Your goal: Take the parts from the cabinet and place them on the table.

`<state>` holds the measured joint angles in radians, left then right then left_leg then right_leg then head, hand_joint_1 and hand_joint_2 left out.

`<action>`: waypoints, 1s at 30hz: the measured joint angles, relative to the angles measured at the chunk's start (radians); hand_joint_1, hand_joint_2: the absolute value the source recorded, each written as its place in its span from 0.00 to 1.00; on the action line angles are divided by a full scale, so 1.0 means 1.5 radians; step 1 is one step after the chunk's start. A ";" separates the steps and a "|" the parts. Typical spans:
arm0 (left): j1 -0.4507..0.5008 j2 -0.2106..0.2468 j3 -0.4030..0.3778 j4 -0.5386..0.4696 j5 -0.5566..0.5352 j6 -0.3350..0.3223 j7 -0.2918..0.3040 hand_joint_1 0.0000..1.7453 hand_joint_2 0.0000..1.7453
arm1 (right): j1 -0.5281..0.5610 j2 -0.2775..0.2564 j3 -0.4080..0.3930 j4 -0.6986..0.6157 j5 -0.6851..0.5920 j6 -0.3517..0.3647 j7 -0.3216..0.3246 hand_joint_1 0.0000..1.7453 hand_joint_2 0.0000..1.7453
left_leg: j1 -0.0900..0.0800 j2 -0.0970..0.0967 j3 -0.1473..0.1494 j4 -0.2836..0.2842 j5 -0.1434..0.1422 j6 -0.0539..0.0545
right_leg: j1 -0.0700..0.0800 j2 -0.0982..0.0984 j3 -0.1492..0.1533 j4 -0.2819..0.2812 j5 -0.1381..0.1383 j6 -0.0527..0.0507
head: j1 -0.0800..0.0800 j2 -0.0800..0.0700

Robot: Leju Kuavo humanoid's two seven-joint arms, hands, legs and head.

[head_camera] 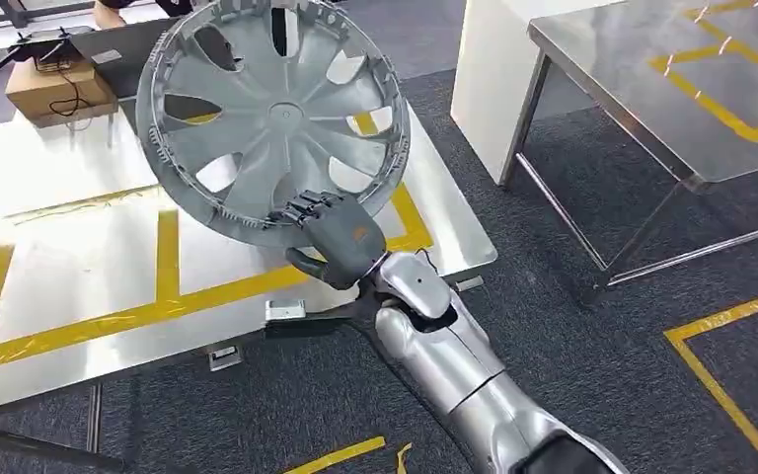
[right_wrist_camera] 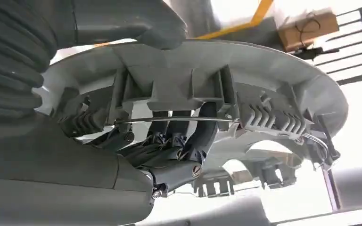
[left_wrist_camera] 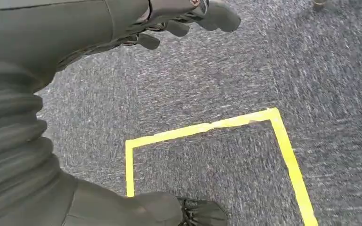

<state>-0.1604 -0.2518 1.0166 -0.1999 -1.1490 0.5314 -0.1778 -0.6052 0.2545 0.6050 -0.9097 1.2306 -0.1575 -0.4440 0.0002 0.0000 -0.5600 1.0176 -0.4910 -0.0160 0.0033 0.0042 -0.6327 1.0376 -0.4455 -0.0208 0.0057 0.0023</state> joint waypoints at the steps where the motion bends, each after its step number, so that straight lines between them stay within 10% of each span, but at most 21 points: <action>1: -0.001 0.000 -0.001 0.000 -0.001 -0.002 0.001 0.00 1.00 | -0.012 0.005 0.000 0.020 0.002 0.000 0.003 1.00 1.00 | 0.000 0.000 0.000 0.000 0.000 0.000 | 0.000 0.000 0.000 0.000 0.000 0.001 | 0.000 0.000; 14: -0.017 -0.012 -0.021 0.000 -0.024 -0.007 -0.005 0.00 1.00 | -0.145 0.056 0.001 0.254 0.029 0.006 0.036 1.00 1.00 | 0.000 0.000 -0.002 0.004 0.000 0.000 | 0.000 0.000 0.000 -0.001 0.002 0.003 | 0.000 0.000; 15: -0.018 -0.014 -0.022 0.000 -0.026 -0.007 -0.005 0.00 1.00 | -0.149 0.058 0.001 0.267 0.030 0.006 0.038 0.00 1.00 | 0.000 0.000 -0.002 0.004 0.000 0.000 | 0.000 0.000 0.000 -0.001 0.002 0.003 | 0.000 0.000; 20: -0.022 -0.018 -0.034 0.000 -0.039 0.013 -0.010 0.00 1.00 | -0.171 0.060 0.001 0.305 0.033 -0.023 0.039 0.00 1.00 | 0.000 0.000 -0.002 0.005 -0.001 0.001 | 0.000 0.001 0.000 -0.001 0.002 0.003 | 0.000 0.000; 21: -0.023 -0.019 -0.034 0.000 -0.039 0.016 -0.012 0.00 0.00 | -0.175 0.060 0.001 0.309 0.032 -0.030 0.038 0.00 1.00 | 0.000 0.000 -0.002 0.005 -0.001 0.001 | 0.000 0.000 0.000 -0.001 0.002 0.003 | 0.000 0.000; 30: -0.026 -0.020 -0.043 0.000 -0.040 0.011 -0.002 0.00 0.00 | -0.179 0.060 0.001 0.331 0.026 -0.050 0.044 0.00 1.00 | 0.000 0.000 -0.002 0.005 -0.001 0.001 | 0.000 0.001 0.000 -0.001 0.002 0.003 | 0.000 0.000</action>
<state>-0.1994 -0.2823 0.9518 -0.1999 -1.2097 0.5481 -0.1812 -0.8739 0.3445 0.6069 -0.4127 1.2703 -0.2327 -0.3784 -0.0003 0.0003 -0.5635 1.0251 -0.4920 -0.0141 0.0031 0.0050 -0.6325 1.0361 -0.4421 -0.0156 0.0061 0.0023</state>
